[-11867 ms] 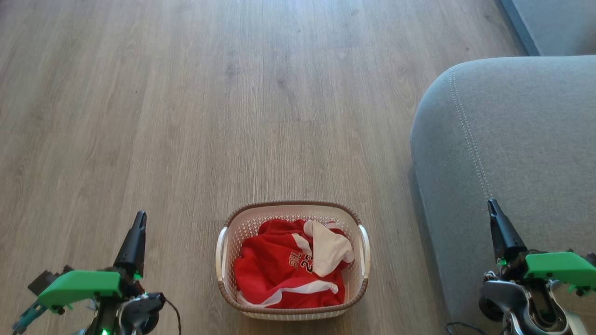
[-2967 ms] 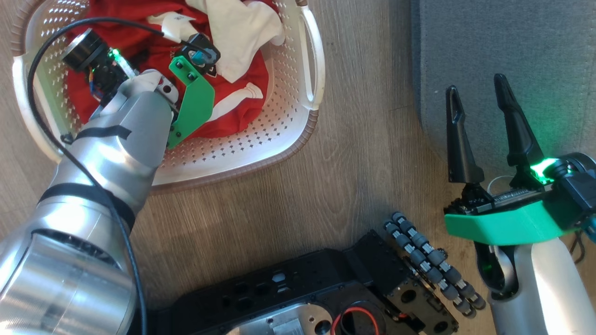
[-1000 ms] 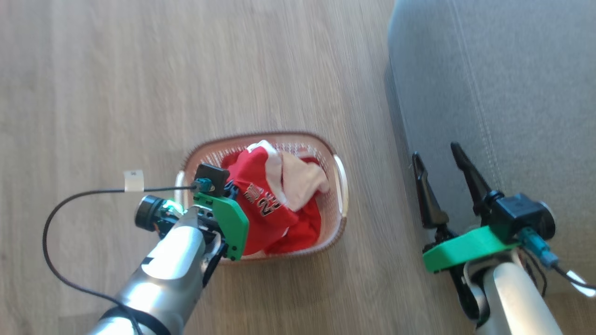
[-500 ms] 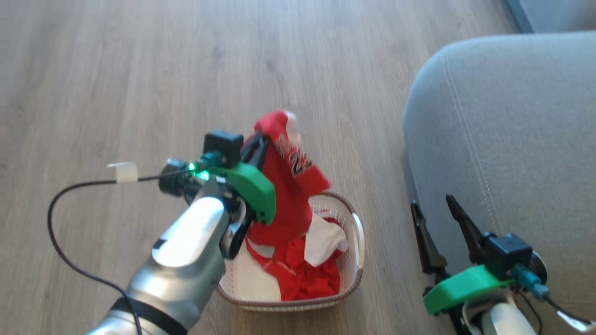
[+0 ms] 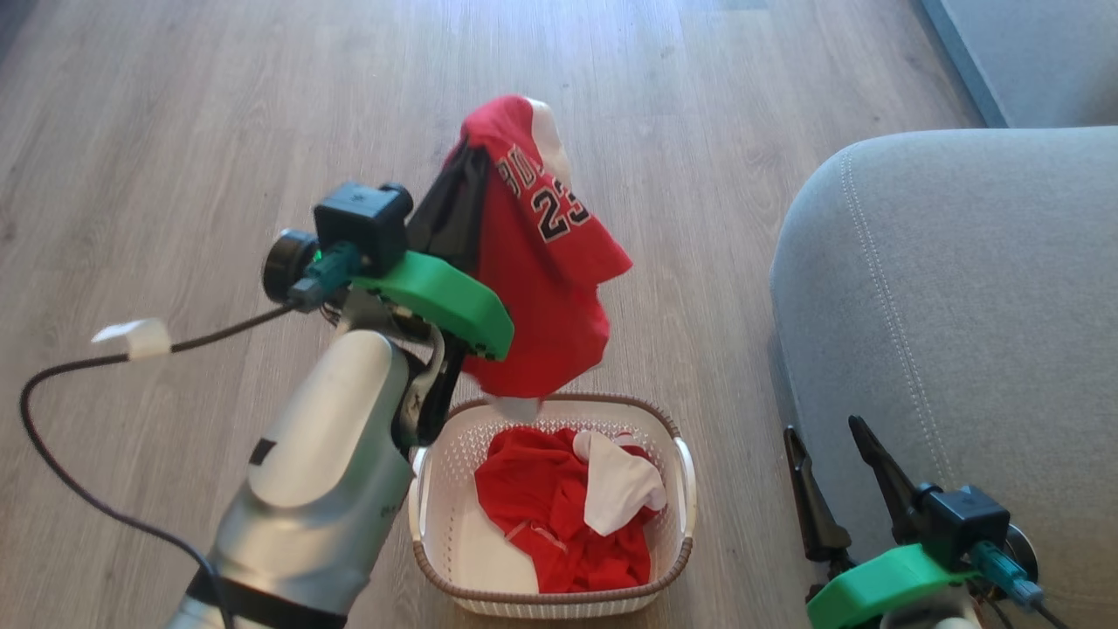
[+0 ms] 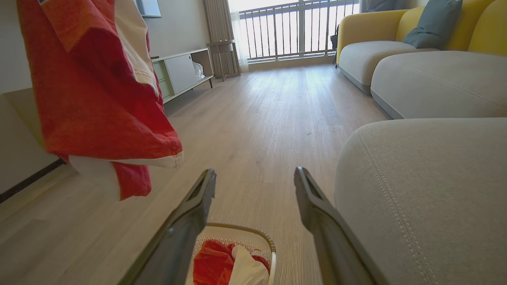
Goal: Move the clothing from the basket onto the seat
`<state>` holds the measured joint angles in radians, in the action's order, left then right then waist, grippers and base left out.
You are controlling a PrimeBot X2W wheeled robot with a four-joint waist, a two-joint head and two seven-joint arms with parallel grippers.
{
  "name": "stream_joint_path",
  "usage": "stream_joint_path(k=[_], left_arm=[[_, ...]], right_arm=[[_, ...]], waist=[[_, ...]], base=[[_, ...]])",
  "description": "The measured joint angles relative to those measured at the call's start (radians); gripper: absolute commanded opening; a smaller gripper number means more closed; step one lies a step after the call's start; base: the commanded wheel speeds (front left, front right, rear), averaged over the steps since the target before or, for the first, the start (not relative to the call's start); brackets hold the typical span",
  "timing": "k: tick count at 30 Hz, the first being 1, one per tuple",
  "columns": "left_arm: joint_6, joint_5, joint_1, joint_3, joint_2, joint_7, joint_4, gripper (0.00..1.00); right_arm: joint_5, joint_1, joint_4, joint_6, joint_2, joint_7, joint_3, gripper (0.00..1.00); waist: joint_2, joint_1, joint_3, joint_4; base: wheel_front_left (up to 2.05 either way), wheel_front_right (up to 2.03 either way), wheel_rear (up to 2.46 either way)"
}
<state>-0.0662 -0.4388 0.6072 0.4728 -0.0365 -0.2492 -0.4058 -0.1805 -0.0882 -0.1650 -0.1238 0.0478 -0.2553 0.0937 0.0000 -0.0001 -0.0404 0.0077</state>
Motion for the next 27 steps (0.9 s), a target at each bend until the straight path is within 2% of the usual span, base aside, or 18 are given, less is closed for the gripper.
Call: stream_joint_path(k=[5,11,27], left_arm=[[-0.017,0.000,0.005,-0.037,0.000,0.000,0.102,0.00],[-0.026,0.000,0.004,-0.037,0.000,-0.003,0.155,0.00],[-0.033,0.000,0.002,-0.028,0.000,-0.003,0.183,0.00]], right_arm=[[0.000,-0.005,-0.002,0.000,0.000,0.000,-0.002,1.00],[-0.004,-0.005,-0.002,0.000,0.000,0.000,0.004,1.00],[-0.004,-0.005,0.008,0.000,0.000,0.000,0.015,1.00]], waist=[[0.0000,0.0000,-0.010,-0.001],[0.0000,0.0000,-0.018,-0.006],[0.0000,0.0000,-0.013,-0.014]], base=[[0.00,0.00,0.00],[0.00,0.00,0.00],[0.00,0.00,0.00]])
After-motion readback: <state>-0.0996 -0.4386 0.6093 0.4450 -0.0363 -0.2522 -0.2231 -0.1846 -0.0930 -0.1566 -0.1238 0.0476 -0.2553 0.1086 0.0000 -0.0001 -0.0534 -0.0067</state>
